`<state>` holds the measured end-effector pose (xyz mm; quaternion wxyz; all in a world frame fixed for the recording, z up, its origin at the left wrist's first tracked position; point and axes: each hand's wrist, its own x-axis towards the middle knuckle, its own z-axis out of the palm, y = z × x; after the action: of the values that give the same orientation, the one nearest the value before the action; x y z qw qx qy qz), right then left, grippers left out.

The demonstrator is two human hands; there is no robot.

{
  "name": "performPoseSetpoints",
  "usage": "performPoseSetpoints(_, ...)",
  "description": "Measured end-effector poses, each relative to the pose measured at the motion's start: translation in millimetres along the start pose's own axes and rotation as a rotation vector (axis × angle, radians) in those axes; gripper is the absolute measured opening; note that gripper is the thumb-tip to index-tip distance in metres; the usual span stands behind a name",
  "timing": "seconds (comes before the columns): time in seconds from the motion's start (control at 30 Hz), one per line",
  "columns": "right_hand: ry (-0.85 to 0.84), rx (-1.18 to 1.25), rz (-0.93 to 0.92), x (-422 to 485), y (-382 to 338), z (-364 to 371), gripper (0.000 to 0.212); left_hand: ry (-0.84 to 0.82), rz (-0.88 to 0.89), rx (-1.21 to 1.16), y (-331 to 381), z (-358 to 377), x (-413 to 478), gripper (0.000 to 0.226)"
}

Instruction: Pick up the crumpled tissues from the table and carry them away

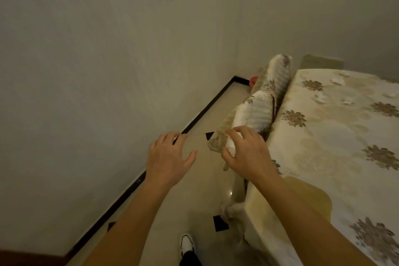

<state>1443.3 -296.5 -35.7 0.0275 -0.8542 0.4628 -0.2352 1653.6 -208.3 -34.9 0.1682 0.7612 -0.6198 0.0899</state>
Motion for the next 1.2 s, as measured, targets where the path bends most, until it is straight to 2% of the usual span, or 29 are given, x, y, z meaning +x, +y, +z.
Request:
performPoseSetpoints(0.27, -0.071, -0.028, 0.005, 62.5, -13.8, 41.1, 0.043, -0.012, -0.002, -0.041, -44.4, 32.1, 57.1, 0.052)
performPoseSetpoints(0.73, -0.038, -0.132, 0.197, 250.9, -39.5, 141.7, 0.048, -0.077, 0.159, -0.119, -164.7, 85.1, 273.8, 0.053)
performPoseSetpoints(1.2, -0.074, -0.18, 0.322, 390.9, 18.3, 197.5, 0.05, -0.135, 0.278, -0.138, -180.8, 158.5, 444.0, 0.052)
